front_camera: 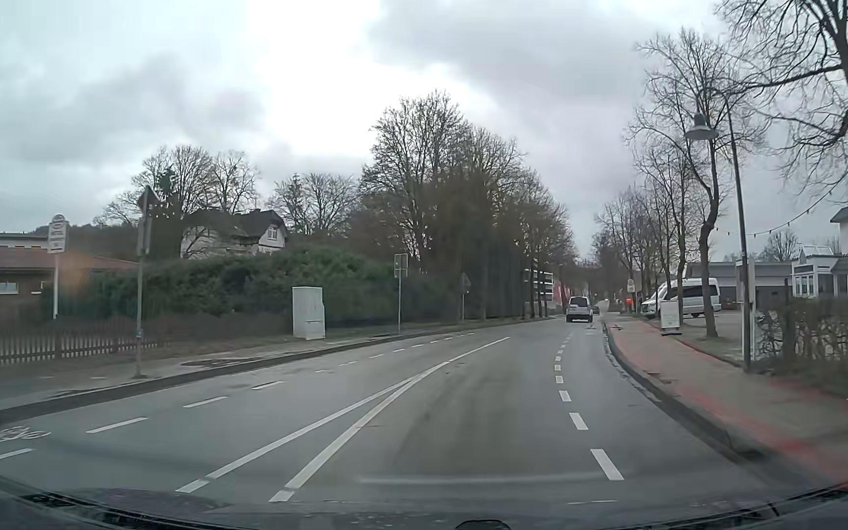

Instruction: Follow the waypoints while adhering to traffic rules and regulations

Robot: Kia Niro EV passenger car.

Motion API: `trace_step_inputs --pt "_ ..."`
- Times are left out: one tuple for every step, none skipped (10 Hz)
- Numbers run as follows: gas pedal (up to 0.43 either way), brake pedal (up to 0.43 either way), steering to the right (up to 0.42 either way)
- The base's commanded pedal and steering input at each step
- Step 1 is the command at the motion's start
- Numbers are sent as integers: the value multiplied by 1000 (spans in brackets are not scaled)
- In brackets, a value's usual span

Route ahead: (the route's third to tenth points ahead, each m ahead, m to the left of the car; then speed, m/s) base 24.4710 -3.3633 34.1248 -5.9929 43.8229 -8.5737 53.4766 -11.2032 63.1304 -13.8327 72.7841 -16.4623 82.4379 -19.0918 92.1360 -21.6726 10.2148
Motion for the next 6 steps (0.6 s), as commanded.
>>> trace_step_inputs --pt "157 0 63" --pt "157 0 65" --pt "157 0 65" --pt "169 0 64" --pt "177 0 65" --pt "177 0 65"
